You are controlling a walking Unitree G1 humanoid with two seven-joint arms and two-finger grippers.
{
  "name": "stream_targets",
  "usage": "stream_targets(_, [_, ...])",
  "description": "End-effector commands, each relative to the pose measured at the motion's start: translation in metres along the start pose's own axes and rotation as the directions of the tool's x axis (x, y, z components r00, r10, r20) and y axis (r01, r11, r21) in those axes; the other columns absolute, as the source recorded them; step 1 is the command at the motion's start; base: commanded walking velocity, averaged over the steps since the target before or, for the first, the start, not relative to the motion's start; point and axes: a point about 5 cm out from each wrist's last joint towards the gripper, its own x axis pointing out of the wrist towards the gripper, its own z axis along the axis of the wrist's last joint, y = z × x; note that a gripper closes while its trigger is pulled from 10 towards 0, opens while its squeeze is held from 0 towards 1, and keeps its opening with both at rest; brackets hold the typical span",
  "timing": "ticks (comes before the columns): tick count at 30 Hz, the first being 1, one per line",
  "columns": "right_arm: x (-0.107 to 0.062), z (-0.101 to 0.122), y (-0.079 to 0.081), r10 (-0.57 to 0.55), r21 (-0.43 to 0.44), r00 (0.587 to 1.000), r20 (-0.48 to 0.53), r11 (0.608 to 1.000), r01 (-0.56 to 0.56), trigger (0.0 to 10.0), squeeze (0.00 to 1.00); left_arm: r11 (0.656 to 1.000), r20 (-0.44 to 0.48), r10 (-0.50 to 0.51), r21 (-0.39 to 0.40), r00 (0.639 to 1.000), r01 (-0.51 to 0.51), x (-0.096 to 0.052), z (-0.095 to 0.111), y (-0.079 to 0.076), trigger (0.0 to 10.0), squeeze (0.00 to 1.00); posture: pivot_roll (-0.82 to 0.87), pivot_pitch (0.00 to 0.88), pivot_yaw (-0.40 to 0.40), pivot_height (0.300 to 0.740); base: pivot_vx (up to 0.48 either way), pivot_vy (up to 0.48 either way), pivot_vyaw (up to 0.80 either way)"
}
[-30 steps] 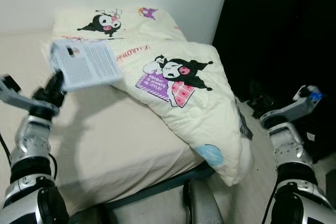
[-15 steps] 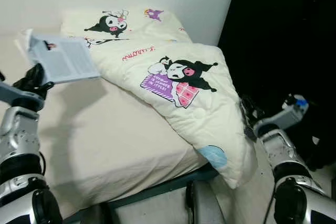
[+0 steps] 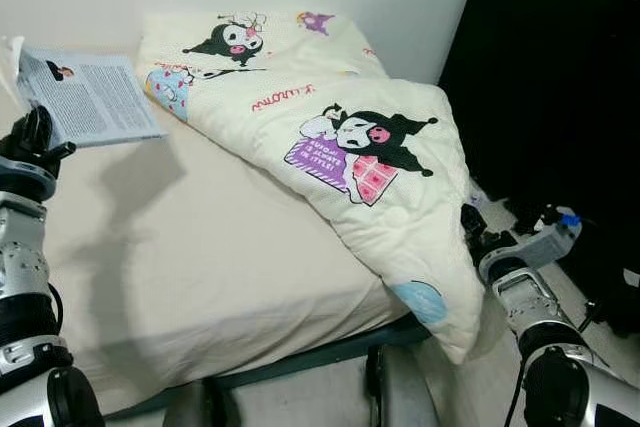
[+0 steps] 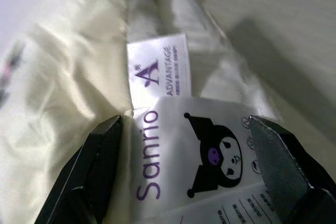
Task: Clean up the room
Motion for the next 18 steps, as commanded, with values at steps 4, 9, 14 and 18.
stream_targets(4, [-0.007, -0.022, -0.013, -0.11, 0.031, 0.992, -0.056, 0.993, 0.112, 9.7, 0.0, 1.0, 0.036, -0.012, 0.017, 0.999, 0.012, 0.001, 0.014, -0.003, 0.0, 0.0, 0.03, 0.191, 0.034, 0.501, 0.0, 0.0, 0.0])
stream_targets(9, [-0.005, -0.021, -0.007, -0.064, 0.045, 0.997, -0.04, 0.997, 0.066, 0.0, 0.0, 1.0, 0.029, -0.011, 0.007, 1.0, 0.011, 0.001, 0.011, -0.006, 0.0, 0.0, 0.02, 0.187, 0.033, 0.501, 0.0, 0.0, 0.0])
stream_targets(14, [-0.002, -0.019, 0.0, -0.041, 0.024, 0.999, -0.034, 0.999, 0.042, 0.0, 0.0, 1.0, 0.046, -0.028, -0.01, 0.999, 0.029, 0.003, 0.015, -0.015, 0.0, 0.0, 0.01, 0.176, 0.026, 0.501, 0.0, 0.0, 0.0])
stream_targets(18, [0.005, -0.008, 0.012, -0.005, 0.006, 1.0, 0.002, 1.0, 0.005, 0.0, 0.0, 0.998, 0.105, -0.054, -0.038, 0.993, 0.058, 0.01, 0.029, -0.031, 0.0, 0.0, -0.01, 0.155, 0.011, 0.501, 0.0, 0.0, 0.0])
